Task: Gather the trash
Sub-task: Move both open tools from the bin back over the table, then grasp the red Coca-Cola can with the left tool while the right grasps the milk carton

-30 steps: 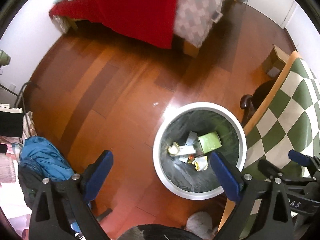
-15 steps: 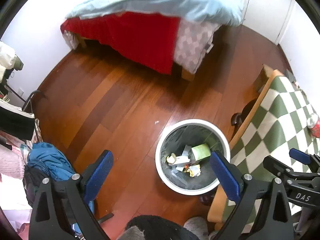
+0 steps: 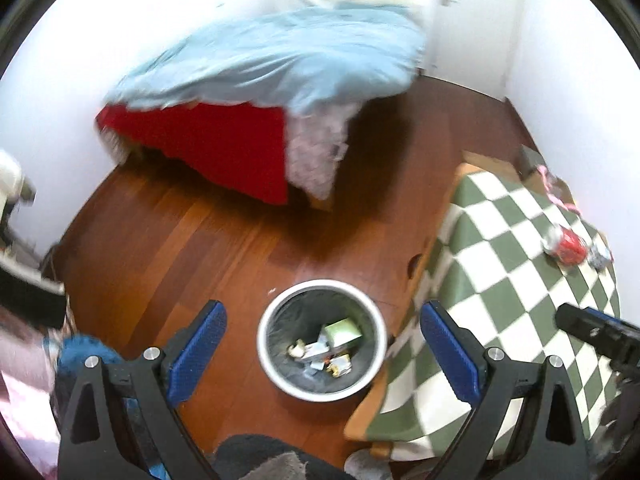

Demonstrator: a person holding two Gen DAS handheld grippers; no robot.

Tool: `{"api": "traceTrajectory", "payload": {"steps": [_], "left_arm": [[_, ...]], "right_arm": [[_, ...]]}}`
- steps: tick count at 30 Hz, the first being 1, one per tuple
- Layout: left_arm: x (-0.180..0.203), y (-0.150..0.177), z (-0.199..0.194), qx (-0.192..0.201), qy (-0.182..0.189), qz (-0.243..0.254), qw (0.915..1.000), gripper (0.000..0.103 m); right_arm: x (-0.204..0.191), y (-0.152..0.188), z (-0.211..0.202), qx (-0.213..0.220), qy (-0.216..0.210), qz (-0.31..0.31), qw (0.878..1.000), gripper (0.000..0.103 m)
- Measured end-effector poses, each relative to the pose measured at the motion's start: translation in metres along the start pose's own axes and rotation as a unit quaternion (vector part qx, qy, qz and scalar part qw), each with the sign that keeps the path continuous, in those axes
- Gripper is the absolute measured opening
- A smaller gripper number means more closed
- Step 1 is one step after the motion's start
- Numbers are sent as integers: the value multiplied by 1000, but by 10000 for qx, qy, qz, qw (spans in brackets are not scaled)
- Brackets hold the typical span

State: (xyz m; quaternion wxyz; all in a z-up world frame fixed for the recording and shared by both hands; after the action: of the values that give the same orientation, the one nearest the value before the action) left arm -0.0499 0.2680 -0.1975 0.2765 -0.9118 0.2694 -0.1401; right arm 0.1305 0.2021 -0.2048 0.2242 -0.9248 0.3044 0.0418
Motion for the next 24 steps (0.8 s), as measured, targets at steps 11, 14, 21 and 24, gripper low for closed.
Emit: {"api": "traceTrajectory", "payload": {"steps": [11, 14, 21, 24], "left_arm": [[187, -8, 101, -639, 421, 892, 9931, 99], [236, -5, 141, -862, 429, 886, 9914, 99], [298, -14, 200, -1072, 325, 1212, 9863, 99], [307, -19, 215, -1070, 264, 1309, 9853, 99]], "right_arm": [[216, -5, -40, 75, 1006, 1351, 9857, 102], [289, -13, -36, 6, 1338, 1907, 9725, 102], [421, -68, -3, 23, 1927, 2409, 9512, 102], [444, -95, 21, -107, 2206, 2006, 9545, 102]]}}
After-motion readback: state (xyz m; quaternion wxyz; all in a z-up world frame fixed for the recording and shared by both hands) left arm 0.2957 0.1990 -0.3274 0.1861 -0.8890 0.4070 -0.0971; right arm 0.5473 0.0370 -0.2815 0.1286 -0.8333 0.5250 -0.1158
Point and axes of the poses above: each gripper's, at about its wrist camera, not at the fingertips, and z roughly the way its jaws point, x to its right, y to its underside, the point moved 3 cm from there along z, roughly the way its jaws point, and after that the axes turned 9 degrees about y, right-handed, at the moved point
